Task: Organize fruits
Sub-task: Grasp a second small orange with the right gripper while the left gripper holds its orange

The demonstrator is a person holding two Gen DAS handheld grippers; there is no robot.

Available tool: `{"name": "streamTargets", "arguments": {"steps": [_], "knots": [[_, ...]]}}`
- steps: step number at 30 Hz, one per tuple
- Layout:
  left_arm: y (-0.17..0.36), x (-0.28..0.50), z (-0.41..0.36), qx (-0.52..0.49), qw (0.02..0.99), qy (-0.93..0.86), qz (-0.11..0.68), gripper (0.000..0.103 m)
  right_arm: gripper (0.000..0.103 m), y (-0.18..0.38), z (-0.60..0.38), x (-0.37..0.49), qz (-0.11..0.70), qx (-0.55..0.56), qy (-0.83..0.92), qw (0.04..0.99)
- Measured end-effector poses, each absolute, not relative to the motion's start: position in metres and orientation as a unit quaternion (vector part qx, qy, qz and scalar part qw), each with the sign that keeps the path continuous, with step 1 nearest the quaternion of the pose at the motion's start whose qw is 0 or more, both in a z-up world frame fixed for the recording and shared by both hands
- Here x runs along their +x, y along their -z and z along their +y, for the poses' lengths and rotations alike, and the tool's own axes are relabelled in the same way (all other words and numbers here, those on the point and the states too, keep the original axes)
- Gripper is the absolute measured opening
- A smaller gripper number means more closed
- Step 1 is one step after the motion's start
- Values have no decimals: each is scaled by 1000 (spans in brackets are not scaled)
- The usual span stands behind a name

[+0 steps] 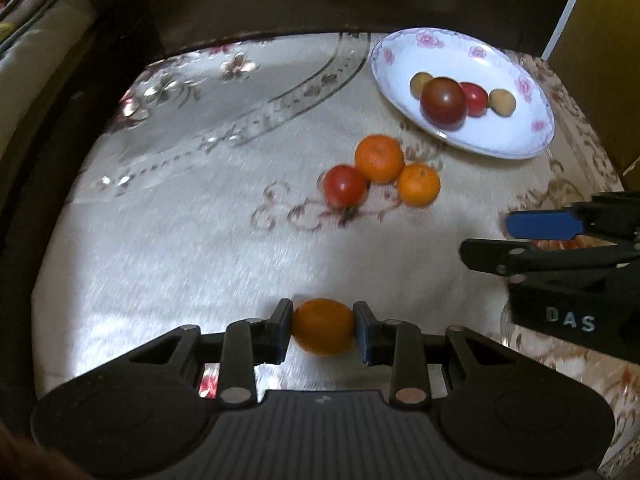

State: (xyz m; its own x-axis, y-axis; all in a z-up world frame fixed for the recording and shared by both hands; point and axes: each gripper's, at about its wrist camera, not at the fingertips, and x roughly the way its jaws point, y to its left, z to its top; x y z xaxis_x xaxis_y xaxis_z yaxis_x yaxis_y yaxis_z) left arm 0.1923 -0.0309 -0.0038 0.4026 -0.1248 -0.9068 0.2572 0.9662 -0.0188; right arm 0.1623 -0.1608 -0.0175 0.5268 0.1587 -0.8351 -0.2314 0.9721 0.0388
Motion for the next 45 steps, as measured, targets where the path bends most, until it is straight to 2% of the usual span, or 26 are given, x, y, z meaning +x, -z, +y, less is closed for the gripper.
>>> {"name": "streamTargets", "arguments": {"steps": [23,28,45], "knots": [[10,207,-36,57,832,130,537,41,37,34,-142,212,445,-68,-128,884],[10,207,-37,60,832,130,536,41,24,36,-141,212,445,-83,-128,883],[2,204,-46,62,837,141,525,41,23,20,-156,186,453,-95,-130,877]]}}
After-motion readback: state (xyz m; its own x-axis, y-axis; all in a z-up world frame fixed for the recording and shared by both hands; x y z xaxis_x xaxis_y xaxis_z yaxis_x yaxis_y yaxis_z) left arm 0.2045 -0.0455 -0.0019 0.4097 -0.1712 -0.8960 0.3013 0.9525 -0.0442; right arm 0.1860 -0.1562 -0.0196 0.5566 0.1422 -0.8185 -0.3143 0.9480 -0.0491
